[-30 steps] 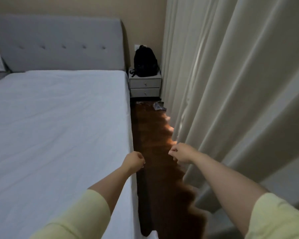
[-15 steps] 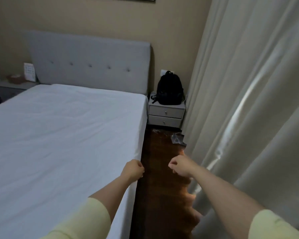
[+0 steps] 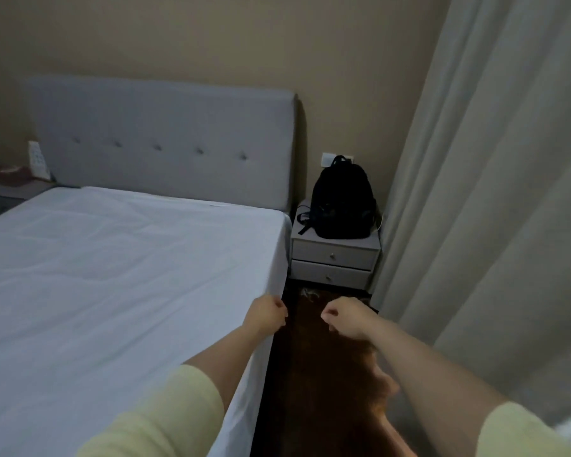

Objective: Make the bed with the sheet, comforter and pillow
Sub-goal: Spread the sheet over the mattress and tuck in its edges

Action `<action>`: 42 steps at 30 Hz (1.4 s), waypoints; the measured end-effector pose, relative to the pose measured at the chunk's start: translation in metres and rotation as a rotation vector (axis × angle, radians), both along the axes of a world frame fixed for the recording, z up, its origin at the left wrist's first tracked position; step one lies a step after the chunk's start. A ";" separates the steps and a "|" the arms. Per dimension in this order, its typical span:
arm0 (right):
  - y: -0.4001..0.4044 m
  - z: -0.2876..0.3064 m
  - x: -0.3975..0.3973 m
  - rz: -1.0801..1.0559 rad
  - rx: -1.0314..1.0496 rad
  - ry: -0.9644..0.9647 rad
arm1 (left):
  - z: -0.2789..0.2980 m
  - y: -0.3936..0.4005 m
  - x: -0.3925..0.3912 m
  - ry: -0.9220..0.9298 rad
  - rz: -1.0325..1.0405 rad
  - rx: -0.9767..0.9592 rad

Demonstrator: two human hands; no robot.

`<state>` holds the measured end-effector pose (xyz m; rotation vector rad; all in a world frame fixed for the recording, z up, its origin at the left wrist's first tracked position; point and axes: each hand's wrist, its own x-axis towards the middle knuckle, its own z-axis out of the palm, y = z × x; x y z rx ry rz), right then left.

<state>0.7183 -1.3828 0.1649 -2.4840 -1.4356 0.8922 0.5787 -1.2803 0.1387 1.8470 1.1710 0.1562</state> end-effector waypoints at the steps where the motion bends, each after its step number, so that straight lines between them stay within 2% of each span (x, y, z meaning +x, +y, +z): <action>1: 0.021 0.000 0.018 0.023 -0.019 0.003 | -0.002 0.020 0.014 0.009 0.017 0.001; 6: 0.173 0.010 0.133 0.052 -0.027 -0.053 | -0.002 0.136 0.079 0.023 0.158 0.020; 12: 0.337 -0.011 0.165 0.196 -0.013 0.012 | -0.014 0.283 0.108 0.044 0.349 0.017; 15: 0.407 -0.026 0.186 0.256 -0.016 -0.013 | -0.030 0.361 0.136 0.055 0.368 0.027; 20: 0.513 -0.038 0.262 0.138 -0.023 -0.022 | -0.036 0.483 0.191 0.081 0.358 0.007; 22: 0.544 -0.041 0.290 0.070 -0.006 -0.009 | -0.038 0.513 0.209 0.116 0.334 0.014; 25: 0.600 -0.065 0.320 0.101 -0.071 -0.036 | -0.055 0.558 0.240 0.179 0.316 -0.013; 29: 0.671 -0.098 0.331 0.266 -0.128 -0.067 | -0.089 0.612 0.259 0.225 0.412 -0.062; 32: 0.738 -0.120 0.341 0.424 -0.175 -0.046 | -0.117 0.658 0.270 0.271 0.582 -0.119; 36: 0.821 -0.141 0.356 0.562 -0.218 -0.077 | -0.128 0.708 0.282 0.262 0.713 -0.172; 42: 0.931 -0.180 0.310 0.720 -0.152 -0.111 | -0.156 0.776 0.241 0.323 0.910 -0.159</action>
